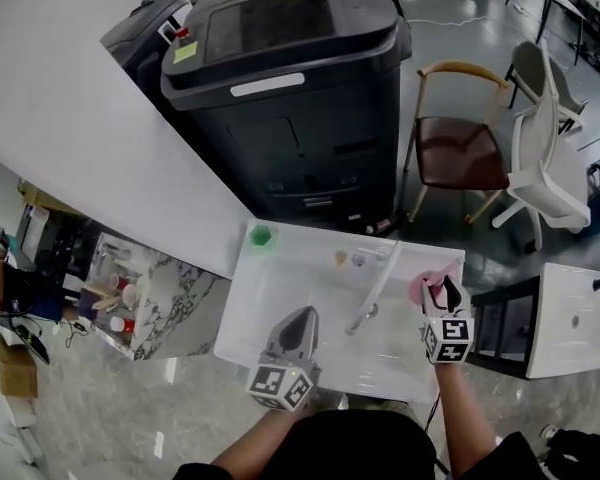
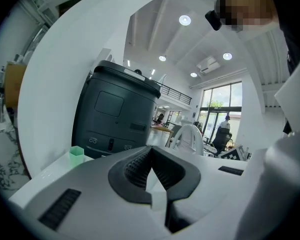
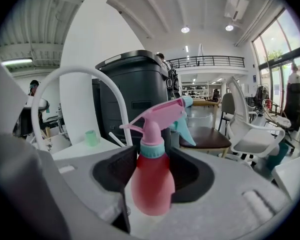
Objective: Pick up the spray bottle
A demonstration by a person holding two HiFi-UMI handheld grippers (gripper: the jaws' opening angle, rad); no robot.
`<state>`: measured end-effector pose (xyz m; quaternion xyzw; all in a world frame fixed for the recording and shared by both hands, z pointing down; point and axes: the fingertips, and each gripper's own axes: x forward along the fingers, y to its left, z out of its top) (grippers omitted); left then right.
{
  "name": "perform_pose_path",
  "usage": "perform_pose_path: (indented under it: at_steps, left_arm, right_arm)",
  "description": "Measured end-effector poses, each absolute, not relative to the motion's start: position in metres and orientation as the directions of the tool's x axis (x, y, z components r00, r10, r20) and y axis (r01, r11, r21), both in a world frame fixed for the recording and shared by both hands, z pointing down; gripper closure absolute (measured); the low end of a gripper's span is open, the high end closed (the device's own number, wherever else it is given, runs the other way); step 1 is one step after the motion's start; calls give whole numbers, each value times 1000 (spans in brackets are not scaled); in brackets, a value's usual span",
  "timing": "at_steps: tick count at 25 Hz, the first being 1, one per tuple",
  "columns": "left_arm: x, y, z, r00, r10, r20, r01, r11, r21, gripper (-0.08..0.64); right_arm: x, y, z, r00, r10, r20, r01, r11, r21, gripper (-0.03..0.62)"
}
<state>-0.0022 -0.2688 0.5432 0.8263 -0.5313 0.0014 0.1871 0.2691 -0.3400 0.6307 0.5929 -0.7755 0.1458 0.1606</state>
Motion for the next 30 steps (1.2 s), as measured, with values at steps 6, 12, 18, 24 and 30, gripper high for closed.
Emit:
perform_pose_path:
  at_steps: [6,12,18,24,30]
  left_arm:
    - [-6,-243,534,483,-856,184,-854,-413,316,545]
    - [-8,-215,522,523,-837,162,-828,-454,329,545]
    - [-9,-192,512,554,-821,135,-807,-491,327,545]
    - [-2,-171,509,597,-793,122,-777,-533,334,545]
    - [-2,-166,509,615,-780,116,-762,-550,343,545]
  right_arm:
    - [255,-297,595,-238,-893,382,-970,239,-46,391]
    - [236,-248,569,-225,-904,364,-974,220,-57,393]
    - [221,-207,550,-218,-915,341,-976,209,-64,394]
    - [205,-180,541,-219,-920,325,-975,213,-54,397]
    - [195,-168,532,-201,-934,296,-980,190,-64,399]
